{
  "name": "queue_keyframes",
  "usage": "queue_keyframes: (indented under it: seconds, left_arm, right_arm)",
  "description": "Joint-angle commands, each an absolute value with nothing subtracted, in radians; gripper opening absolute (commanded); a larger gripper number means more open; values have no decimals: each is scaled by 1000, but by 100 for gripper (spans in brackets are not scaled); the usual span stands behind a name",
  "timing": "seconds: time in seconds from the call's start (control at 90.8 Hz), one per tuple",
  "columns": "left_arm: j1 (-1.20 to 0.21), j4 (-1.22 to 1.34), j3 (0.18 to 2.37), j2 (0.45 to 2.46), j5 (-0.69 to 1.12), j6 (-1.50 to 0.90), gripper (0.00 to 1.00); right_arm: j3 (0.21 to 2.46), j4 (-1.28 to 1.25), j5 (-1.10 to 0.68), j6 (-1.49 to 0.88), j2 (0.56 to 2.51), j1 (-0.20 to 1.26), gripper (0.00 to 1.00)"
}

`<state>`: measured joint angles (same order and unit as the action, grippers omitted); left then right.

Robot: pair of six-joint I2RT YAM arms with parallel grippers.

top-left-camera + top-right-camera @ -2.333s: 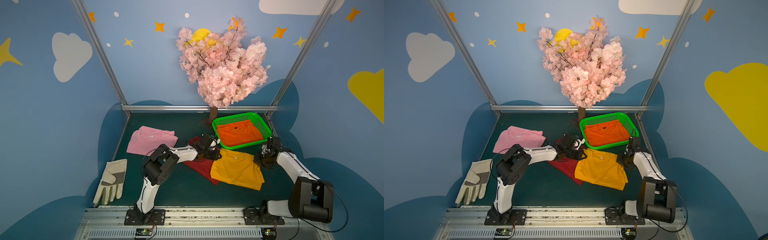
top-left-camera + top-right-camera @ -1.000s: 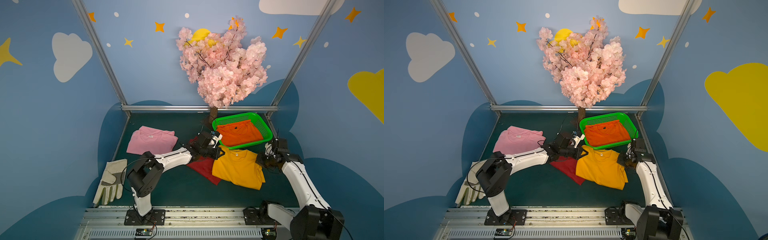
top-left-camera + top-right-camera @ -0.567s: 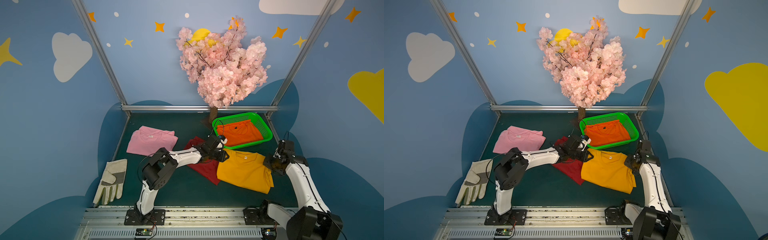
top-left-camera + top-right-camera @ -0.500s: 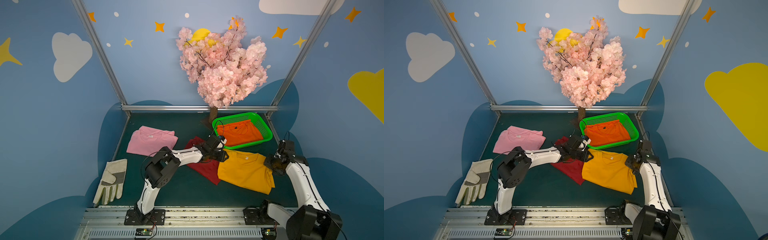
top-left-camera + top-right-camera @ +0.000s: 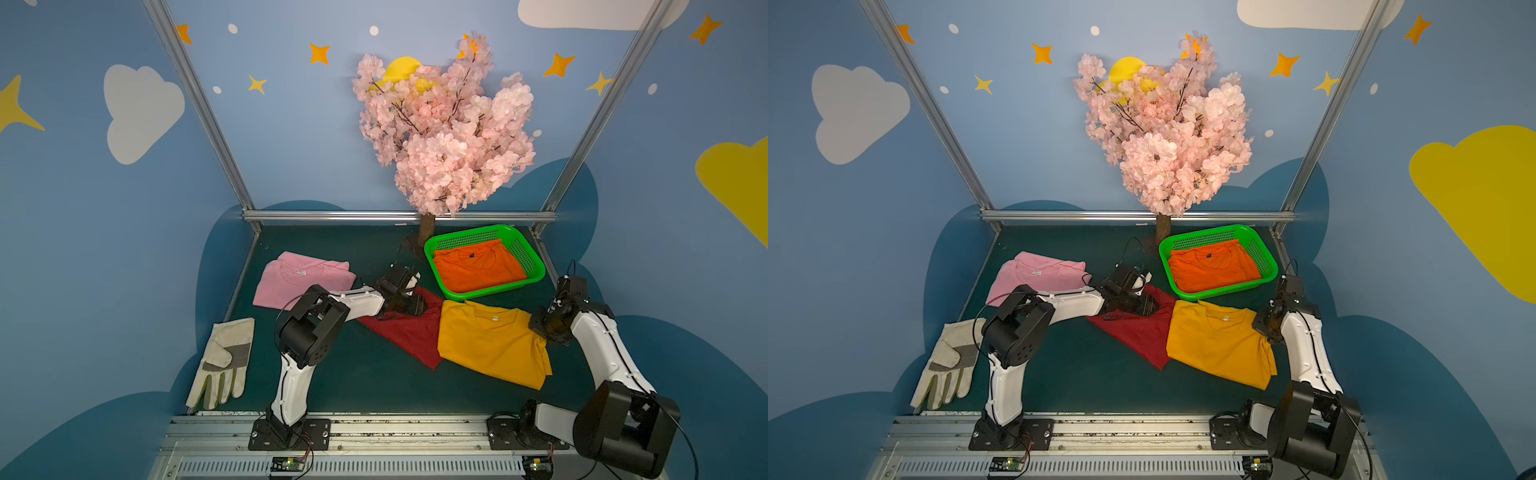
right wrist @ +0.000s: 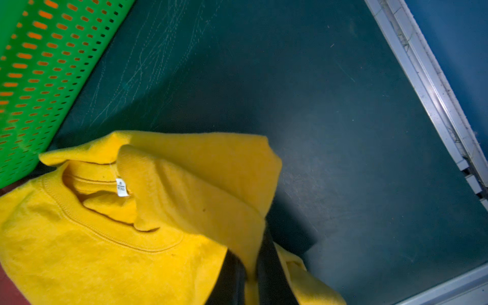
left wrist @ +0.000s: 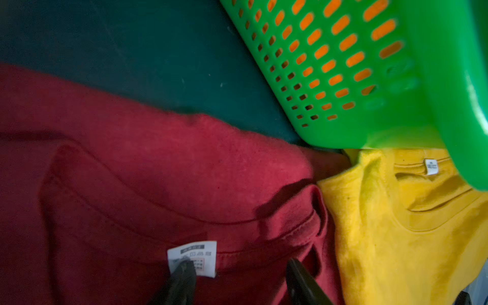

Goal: Put the folded t-shirts into the basket
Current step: Move the T-shirt to the center of the board.

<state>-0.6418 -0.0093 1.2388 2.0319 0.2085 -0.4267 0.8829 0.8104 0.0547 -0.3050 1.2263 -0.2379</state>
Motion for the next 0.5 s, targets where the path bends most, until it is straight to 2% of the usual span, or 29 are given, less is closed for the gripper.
queue_keyframes:
  seconds: [0.0,0.165,0.308,0.485]
  left_arm:
    - [-550,-121,1142,2013,100,-414,60]
    - [-417,-145,1049,1928,34,-376,60]
    - [-325,-145,1008,1884,44,-363,59]
    - [-372,-133,1026,1802,101,-359,60]
  right_arm:
    - [919,790,45,-290,1223,-242,0]
    - [914,784,23,-287,1234,-239,0]
    - [908,778,6,-286,1254,-225,0]
    - [913,785,-3,-268,1286,-201,0]
